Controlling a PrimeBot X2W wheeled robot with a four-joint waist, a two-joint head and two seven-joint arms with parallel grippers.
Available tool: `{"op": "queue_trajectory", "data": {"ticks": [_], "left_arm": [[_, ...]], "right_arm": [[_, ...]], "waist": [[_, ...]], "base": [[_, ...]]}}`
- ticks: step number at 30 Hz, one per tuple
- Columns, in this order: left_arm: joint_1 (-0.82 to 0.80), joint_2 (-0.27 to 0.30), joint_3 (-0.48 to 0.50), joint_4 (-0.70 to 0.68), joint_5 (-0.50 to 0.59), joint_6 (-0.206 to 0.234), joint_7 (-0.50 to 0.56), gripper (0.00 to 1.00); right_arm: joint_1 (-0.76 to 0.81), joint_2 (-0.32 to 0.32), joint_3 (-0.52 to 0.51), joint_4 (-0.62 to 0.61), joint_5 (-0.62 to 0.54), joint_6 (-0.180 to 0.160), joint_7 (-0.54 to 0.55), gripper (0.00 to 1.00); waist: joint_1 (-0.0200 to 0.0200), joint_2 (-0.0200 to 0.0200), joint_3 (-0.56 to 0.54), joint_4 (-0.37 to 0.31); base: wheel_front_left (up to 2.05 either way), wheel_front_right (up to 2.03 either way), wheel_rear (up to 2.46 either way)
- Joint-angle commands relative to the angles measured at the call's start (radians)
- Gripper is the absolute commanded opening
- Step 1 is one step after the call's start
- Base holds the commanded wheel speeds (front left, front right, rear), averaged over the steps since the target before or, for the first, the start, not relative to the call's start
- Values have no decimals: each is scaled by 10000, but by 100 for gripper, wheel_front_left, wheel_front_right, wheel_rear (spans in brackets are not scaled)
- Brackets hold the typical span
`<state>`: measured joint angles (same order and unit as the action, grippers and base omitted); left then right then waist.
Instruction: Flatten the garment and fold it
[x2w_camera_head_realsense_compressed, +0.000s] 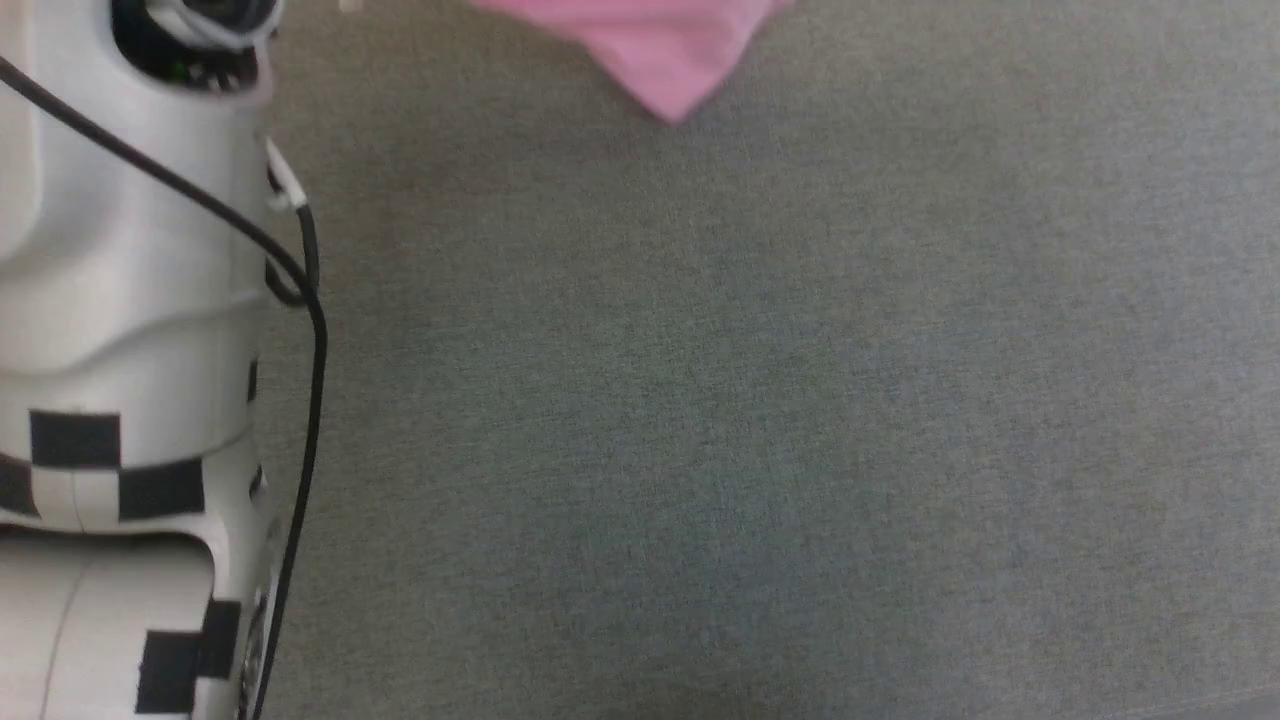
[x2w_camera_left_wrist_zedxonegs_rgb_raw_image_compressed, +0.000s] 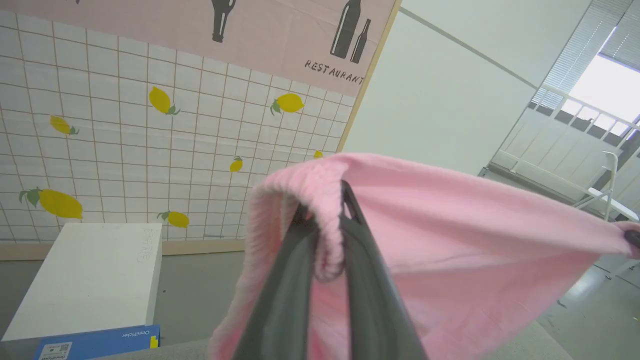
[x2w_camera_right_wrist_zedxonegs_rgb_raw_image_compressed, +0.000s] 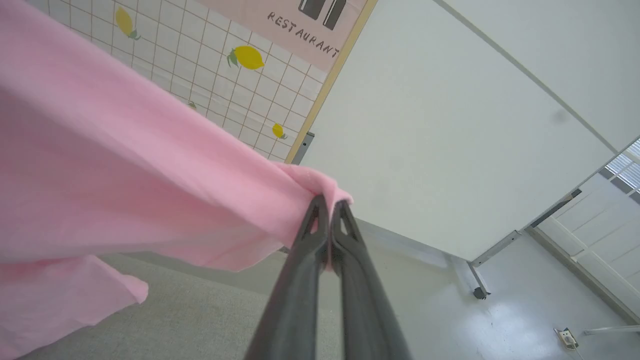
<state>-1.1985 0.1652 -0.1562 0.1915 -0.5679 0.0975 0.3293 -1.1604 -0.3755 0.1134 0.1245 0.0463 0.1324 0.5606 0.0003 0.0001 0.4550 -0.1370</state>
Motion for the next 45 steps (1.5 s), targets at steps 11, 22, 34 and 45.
{"op": "queue_trajectory", "data": {"ticks": [11,22,34,45], "left_arm": [[-733,-141,465,1163,-36,-596,-2194,0],[4966,603,-846,883,696,-880,-2048,0],[11522,1027,-1732,-1922,394,322,-283,0],[13862,1570,-1933,-4636,-17,999,1143,0]], "right_arm": [[-1142,335,-197,1306,-596,-17,-2050,0],[4339,357,820,834,2327,-17,23,0],[11088,1038,-1383,-2345,2661,-17,1509,0],[14163,2576,-2943,-4868,1966,-17,2502,0]], "waist": [[-3,-1,602,-202],[-3,-1,-1100,-119],[-3,-1,-2576,282],[-3,-1,-2902,561]], "base": [[0,0,0],[0,0,0],[0,0,0],[0,0,0]]}}
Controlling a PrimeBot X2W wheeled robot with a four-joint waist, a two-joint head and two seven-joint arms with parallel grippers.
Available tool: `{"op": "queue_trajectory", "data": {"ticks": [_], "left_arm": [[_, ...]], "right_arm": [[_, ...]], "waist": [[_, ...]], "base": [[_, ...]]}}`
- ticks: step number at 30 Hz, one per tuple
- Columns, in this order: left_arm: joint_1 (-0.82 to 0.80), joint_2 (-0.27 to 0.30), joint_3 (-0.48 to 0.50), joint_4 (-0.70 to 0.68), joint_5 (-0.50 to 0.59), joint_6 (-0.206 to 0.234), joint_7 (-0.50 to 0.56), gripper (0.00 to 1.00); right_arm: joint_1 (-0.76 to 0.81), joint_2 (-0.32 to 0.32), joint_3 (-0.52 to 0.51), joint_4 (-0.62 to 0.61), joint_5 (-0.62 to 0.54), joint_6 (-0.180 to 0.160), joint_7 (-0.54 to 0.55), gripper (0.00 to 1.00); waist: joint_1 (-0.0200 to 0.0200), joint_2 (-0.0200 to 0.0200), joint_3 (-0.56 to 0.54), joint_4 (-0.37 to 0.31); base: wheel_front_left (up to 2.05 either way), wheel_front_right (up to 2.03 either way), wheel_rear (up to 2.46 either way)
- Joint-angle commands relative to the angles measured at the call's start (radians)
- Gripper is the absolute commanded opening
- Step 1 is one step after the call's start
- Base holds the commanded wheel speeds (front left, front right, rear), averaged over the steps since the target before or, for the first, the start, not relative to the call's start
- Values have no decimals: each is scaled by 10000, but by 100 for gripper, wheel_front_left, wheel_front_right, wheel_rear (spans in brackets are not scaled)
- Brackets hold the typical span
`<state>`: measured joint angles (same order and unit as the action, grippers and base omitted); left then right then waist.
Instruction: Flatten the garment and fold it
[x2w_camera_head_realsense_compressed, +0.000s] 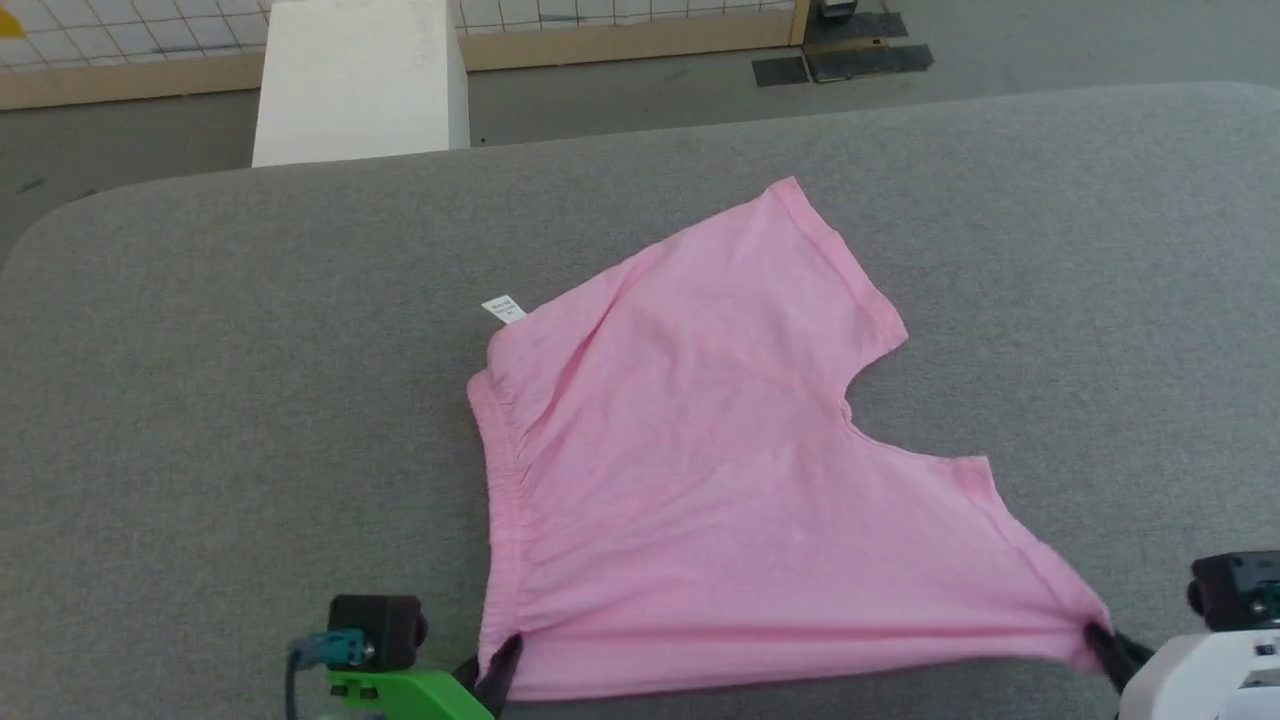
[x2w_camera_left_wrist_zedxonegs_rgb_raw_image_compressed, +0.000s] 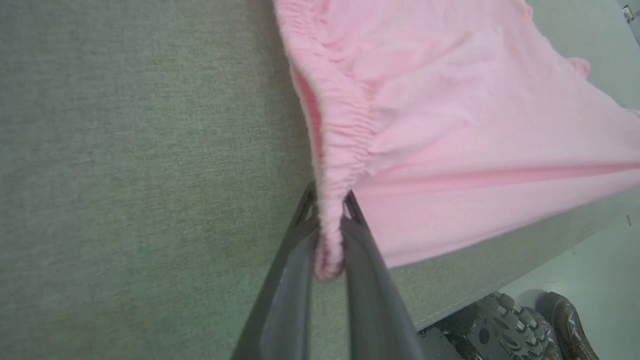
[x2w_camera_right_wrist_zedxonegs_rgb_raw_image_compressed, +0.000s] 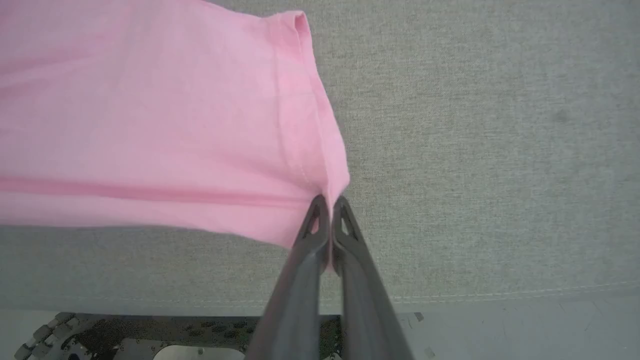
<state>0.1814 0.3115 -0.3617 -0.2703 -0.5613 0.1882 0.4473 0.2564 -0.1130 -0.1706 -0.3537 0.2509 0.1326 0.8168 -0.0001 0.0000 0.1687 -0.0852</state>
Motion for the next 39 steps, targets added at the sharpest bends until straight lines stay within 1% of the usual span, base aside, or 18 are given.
{"op": "queue_trajectory", "data": {"ticks": [1,4,7,10,12,15,20,24,29,34,39], "left_arm": [[99,64,172,-335,-160,99,-100,0],[-90,-72,250,-893,-247,84,-265,0],[-618,-223,268,-955,-310,7,-305,0],[-1390,-467,299,-689,-348,-12,-321,0],[-1978,-672,319,-365,-404,-23,-320,0],[-2891,-882,282,308,-424,-47,-160,0],[-4324,-1178,286,1416,-385,52,146,0],[-5401,-1429,316,2253,-270,194,209,0],[-6215,-1698,364,3108,-209,357,149,0],[-6686,-1997,200,3694,-239,274,-86,0],[-6914,-2238,-62,4085,-342,87,-393,0]], "right_arm": [[-28,-21,-162,-335,-110,-19,-165,0],[-427,-91,-194,-801,-159,-19,-535,0],[-1199,-435,-19,-897,-216,-19,-797,0],[-2240,-861,302,-526,-171,-19,-1023,0],[-3089,-1204,595,-66,-124,-19,-1137,0],[-4452,-1716,1089,817,-65,-19,-1351,0],[-6377,-2163,1885,2456,86,-19,-1615,0],[-7885,-2296,2354,3924,226,-19,-1933,0],[-9524,-2327,2895,5622,383,-19,-2500,0],[-10928,-2438,3316,7387,357,-19,-2915,0],[-11781,-2612,3781,8774,409,-19,-2790,0]], "waist": [[1,0,-38,57],[1,0,-41,114],[1,0,8,188],[1,0,160,291],[1,0,306,374],[1,0,581,597],[1,0,1054,996],[1,0,1565,1347],[1,0,2169,1681],[1,0,2759,2089],[1,0,3100,2426]], "base": [[0,0,0],[0,0,0],[0,0,0],[0,0,0],[0,0,0],[0,0,0],[0,0,0],[0,0,0],[0,0,0],[0,0,0],[0,0,0]]}}
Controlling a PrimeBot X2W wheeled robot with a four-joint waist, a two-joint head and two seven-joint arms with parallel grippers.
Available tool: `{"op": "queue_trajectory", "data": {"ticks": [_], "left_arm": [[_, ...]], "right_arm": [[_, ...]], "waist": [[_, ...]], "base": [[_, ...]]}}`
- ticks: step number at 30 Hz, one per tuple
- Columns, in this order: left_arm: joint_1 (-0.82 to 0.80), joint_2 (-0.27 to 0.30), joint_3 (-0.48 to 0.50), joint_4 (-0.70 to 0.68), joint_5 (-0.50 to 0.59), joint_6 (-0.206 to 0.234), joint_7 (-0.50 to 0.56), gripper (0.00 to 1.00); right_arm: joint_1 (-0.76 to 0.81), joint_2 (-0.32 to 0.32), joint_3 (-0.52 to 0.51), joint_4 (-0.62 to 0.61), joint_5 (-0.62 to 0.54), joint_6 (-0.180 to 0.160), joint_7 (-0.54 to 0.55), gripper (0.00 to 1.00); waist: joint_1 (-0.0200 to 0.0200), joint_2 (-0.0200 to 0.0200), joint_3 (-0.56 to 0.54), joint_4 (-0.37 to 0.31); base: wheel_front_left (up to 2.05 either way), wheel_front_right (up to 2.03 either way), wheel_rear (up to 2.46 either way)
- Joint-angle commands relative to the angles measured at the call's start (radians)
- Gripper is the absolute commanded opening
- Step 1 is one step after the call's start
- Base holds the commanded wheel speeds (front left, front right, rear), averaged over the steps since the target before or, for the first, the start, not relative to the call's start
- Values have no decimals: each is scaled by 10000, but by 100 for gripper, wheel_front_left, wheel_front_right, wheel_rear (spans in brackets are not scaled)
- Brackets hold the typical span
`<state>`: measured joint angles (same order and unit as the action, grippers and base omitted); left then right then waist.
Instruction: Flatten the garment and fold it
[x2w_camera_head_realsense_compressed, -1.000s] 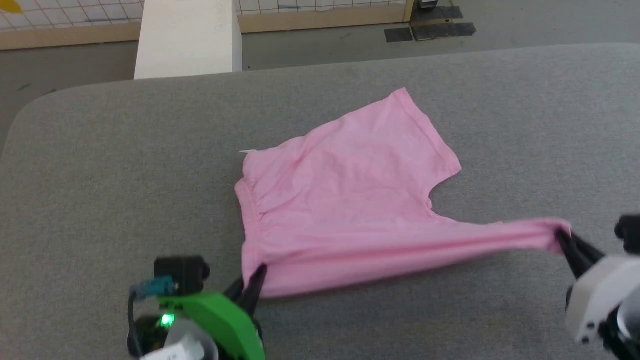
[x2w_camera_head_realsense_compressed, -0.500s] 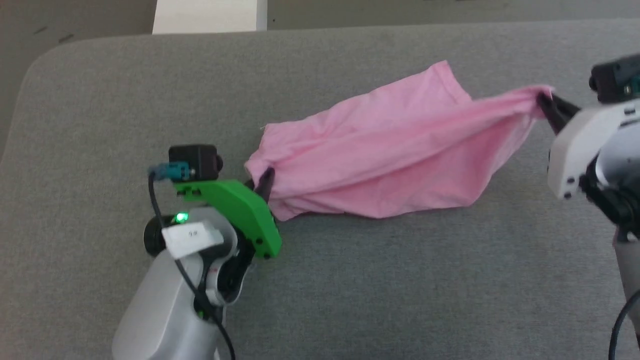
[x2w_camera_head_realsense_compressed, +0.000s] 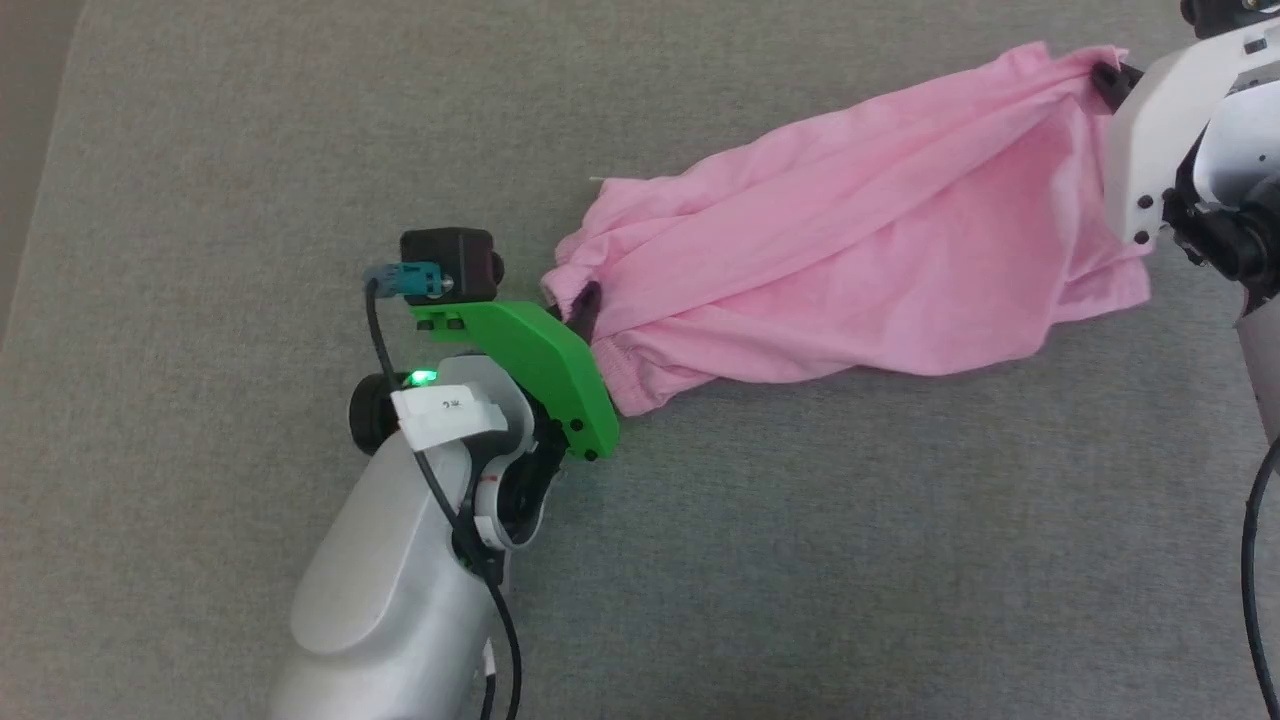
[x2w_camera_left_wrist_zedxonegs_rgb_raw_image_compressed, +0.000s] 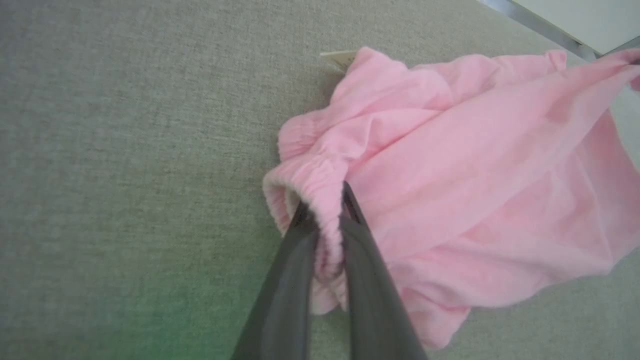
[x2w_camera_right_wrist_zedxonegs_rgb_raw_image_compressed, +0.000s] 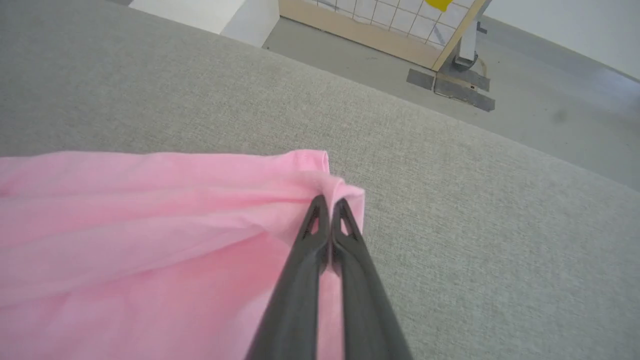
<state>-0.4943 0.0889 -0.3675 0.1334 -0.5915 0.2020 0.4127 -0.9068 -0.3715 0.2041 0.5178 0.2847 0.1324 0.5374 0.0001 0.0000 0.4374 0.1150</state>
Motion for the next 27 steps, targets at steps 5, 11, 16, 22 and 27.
{"op": "queue_trajectory", "data": {"ticks": [5,11,16,22,27], "left_arm": [[-260,-167,-182,308,-224,-208,-406,77],[-150,-248,-36,268,-359,-261,-1376,100],[443,-191,-2,23,-388,-371,-1948,100],[1531,160,-72,-382,-21,-416,-2859,100],[2504,251,-208,-343,250,-492,-3849,100]], "right_arm": [[-656,-178,486,935,327,-17,100,5],[-730,-199,774,1248,904,-17,-549,100],[-134,-231,850,1014,1513,-17,-1516,100],[1270,-342,643,255,2142,-17,-2546,100],[2719,-179,-133,-639,2181,-17,-3278,100]], "waist": [[-1,0,483,587],[-1,0,141,487],[-1,0,-570,277],[-1,0,-1616,-46],[-1,0,-2248,-318]], "base": [[0,0,0],[0,0,0],[0,0,0],[0,0,0],[0,0,0]]}}
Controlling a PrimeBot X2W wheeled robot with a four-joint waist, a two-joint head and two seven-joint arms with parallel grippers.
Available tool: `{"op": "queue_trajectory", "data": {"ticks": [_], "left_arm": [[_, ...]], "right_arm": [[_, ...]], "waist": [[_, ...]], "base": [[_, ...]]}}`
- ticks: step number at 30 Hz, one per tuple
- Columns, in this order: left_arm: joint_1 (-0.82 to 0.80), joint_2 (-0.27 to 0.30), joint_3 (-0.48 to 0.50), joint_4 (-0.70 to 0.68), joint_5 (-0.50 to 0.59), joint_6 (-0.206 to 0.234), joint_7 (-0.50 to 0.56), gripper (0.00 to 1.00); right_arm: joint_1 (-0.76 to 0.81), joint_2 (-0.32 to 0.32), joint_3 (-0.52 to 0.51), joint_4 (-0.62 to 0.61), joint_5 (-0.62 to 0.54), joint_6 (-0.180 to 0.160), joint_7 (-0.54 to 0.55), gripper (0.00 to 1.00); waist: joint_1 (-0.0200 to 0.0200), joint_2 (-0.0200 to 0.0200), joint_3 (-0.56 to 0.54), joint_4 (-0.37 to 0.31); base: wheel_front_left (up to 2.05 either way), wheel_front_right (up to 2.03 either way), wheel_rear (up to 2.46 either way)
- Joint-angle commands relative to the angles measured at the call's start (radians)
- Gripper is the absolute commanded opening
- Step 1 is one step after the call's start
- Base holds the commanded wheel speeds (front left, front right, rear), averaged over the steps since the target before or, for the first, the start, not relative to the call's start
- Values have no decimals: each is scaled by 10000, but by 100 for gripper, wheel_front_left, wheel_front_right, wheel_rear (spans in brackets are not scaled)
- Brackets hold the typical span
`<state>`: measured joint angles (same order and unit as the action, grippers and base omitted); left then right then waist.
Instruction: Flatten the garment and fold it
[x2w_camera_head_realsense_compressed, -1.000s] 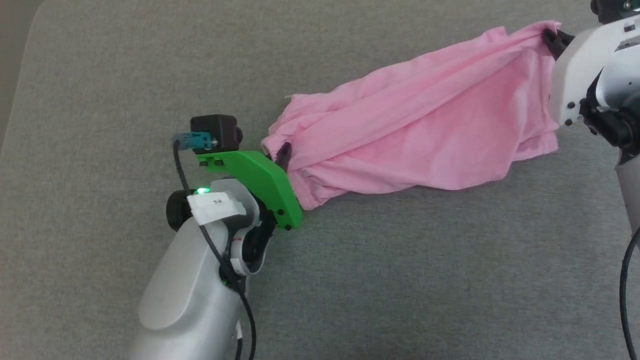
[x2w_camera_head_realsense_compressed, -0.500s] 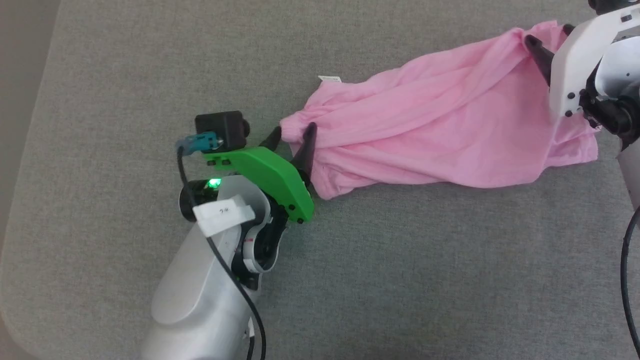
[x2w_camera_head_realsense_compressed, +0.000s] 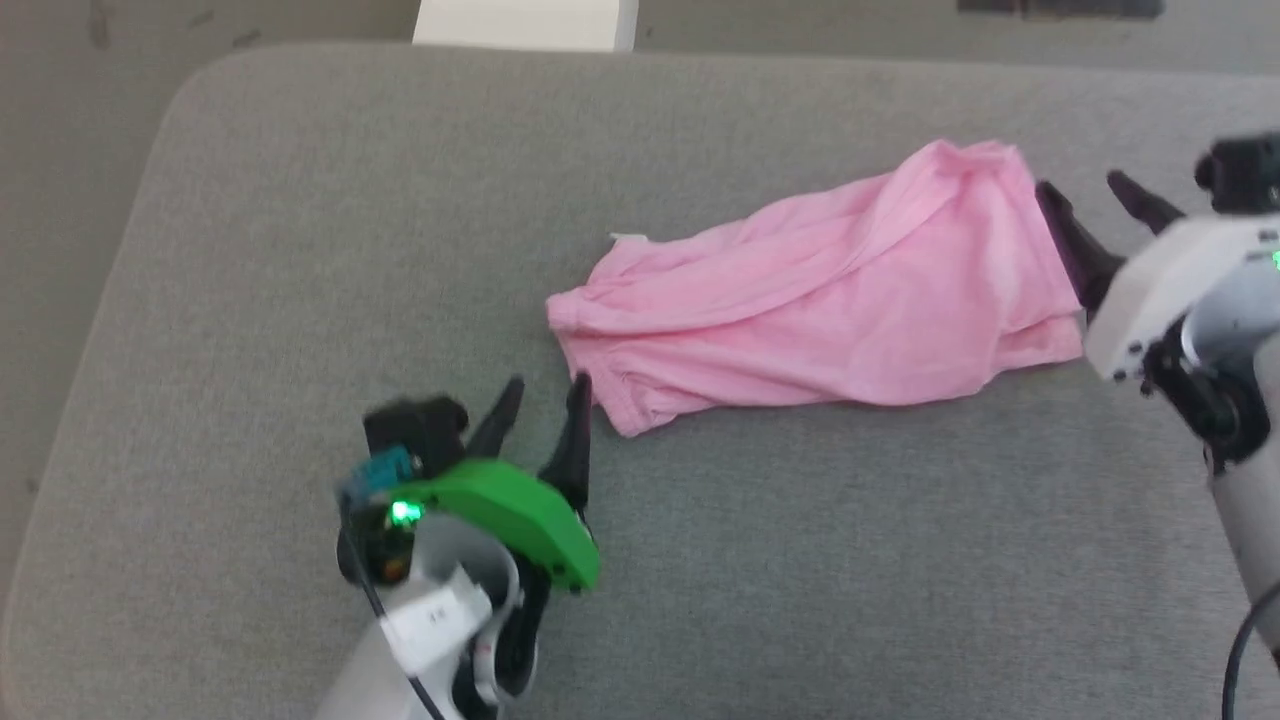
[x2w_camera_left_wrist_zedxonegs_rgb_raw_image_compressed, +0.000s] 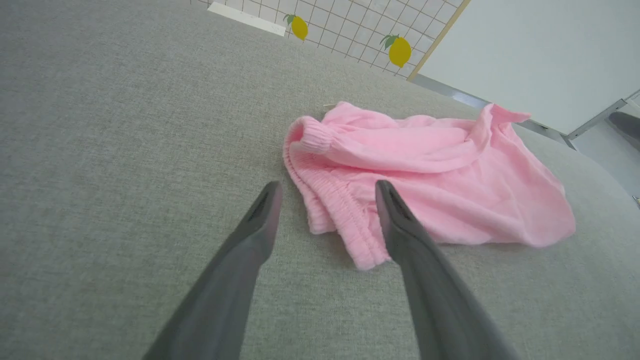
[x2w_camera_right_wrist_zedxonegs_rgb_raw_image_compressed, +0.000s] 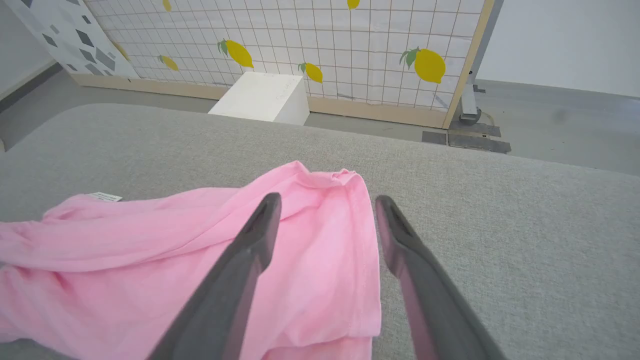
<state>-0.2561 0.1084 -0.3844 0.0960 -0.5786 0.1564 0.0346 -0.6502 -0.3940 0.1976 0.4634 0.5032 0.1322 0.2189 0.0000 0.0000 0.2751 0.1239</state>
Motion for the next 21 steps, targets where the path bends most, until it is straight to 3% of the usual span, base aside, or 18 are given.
{"op": "queue_trajectory", "data": {"ticks": [1,6,11,15,21], "left_arm": [[232,63,-100,96,187,-27,-155,100],[344,13,-308,603,573,63,-789,100],[-6,-25,-405,1576,1013,234,-1428,100],[-331,-75,-315,2470,1194,514,-1777,100],[-708,-156,-92,3612,1117,911,-1791,100]], "right_arm": [[400,94,-227,-286,-85,-15,-222,100],[1761,862,-1697,-1593,-907,-15,-1172,100],[3081,2197,-2744,-2966,-1976,-15,-1919,100],[3954,2995,-3056,-3748,-2478,-15,-2244,100],[4674,3371,-2843,-4139,-2415,-15,-2186,100]], "waist": [[0,0,-700,-453],[0,0,-851,-735],[0,0,-801,-1129],[0,0,-692,-1469],[0,0,-517,-1940]], "base": [[0,0,0],[0,0,0],[0,0,0],[0,0,0],[0,0,0]]}}
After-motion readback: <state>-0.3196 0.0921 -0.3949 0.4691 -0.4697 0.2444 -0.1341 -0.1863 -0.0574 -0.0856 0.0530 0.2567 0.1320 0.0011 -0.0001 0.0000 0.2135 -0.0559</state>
